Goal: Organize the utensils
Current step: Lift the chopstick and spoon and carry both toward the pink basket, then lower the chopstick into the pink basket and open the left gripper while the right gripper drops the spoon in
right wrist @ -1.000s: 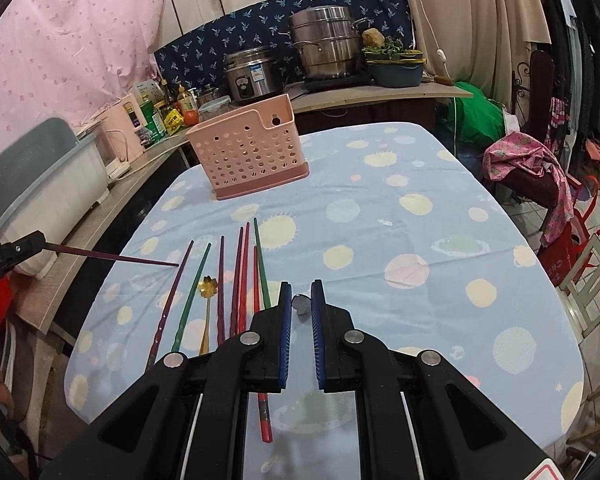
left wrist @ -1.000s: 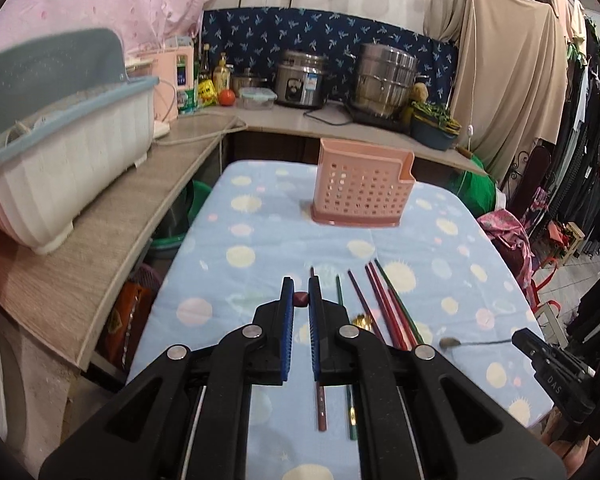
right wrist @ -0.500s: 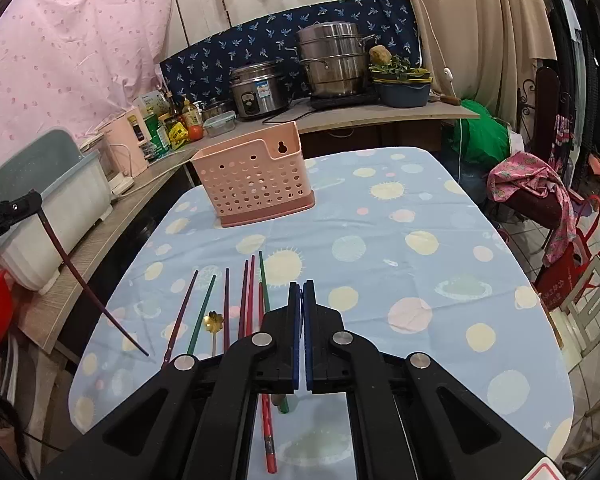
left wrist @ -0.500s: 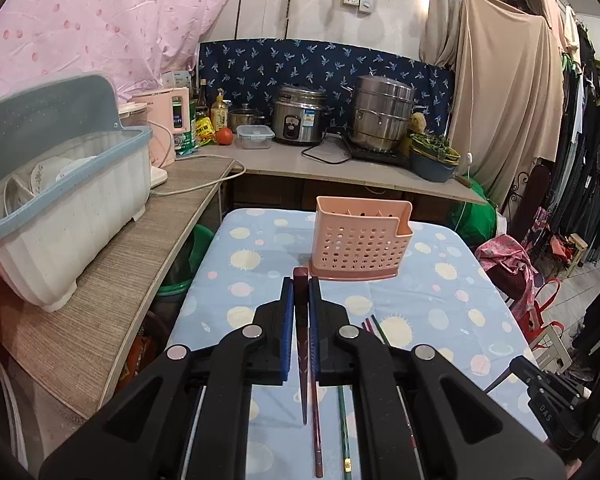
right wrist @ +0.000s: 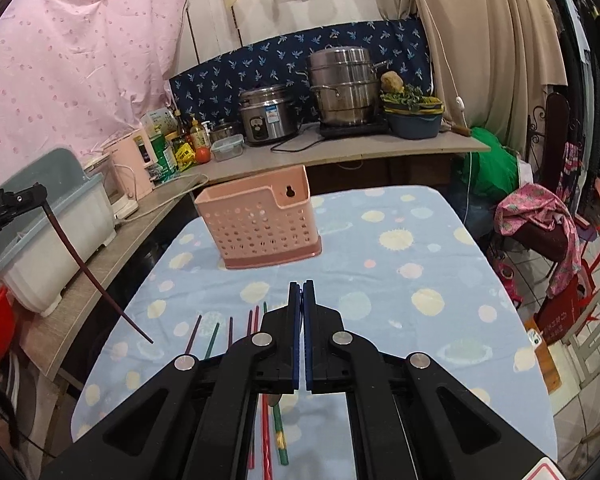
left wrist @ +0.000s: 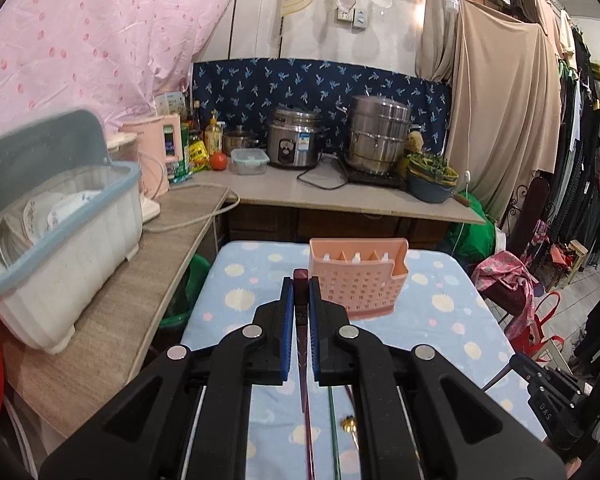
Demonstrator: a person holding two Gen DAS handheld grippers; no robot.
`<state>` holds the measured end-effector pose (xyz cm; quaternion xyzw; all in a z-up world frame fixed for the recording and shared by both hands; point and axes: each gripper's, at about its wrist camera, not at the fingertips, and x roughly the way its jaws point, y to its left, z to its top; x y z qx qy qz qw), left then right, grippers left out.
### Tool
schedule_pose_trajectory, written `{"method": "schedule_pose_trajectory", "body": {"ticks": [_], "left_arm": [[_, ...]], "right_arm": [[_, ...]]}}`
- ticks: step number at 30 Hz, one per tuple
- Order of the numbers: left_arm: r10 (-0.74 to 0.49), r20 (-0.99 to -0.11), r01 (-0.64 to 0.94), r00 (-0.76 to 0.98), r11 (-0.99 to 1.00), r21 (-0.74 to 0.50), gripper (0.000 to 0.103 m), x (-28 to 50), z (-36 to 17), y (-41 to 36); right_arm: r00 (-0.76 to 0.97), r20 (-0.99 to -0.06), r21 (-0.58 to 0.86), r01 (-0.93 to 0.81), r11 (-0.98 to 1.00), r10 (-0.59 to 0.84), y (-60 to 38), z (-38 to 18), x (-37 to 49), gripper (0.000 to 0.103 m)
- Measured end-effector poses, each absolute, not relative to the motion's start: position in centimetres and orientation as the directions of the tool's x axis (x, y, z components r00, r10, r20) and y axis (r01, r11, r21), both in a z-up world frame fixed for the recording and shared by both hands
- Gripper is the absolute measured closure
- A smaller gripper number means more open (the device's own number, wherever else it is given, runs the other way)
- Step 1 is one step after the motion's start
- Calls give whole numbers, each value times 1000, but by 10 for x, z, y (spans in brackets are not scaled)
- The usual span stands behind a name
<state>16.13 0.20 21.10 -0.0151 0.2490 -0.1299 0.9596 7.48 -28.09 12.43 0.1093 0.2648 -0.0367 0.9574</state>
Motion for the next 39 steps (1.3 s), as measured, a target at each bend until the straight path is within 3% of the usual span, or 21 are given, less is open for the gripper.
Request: {"method": "schedule_pose_trajectory", "body": {"ticks": [11, 21, 39], "left_arm": [[-258, -332, 246, 907, 966, -78, 96, 224, 281, -36], [-250, -281, 237, 927, 968, -79, 96, 293, 292, -67], [-242, -388, 232, 889, 970, -72, 96, 362, 228, -88]], "right_arm": [[914, -405, 175, 110, 978, -31, -301, 186, 180, 101], [914, -402, 156, 126, 980, -54, -311, 195, 266, 101], [869, -493, 141, 135, 981, -48, -314, 139, 328, 101]]}}
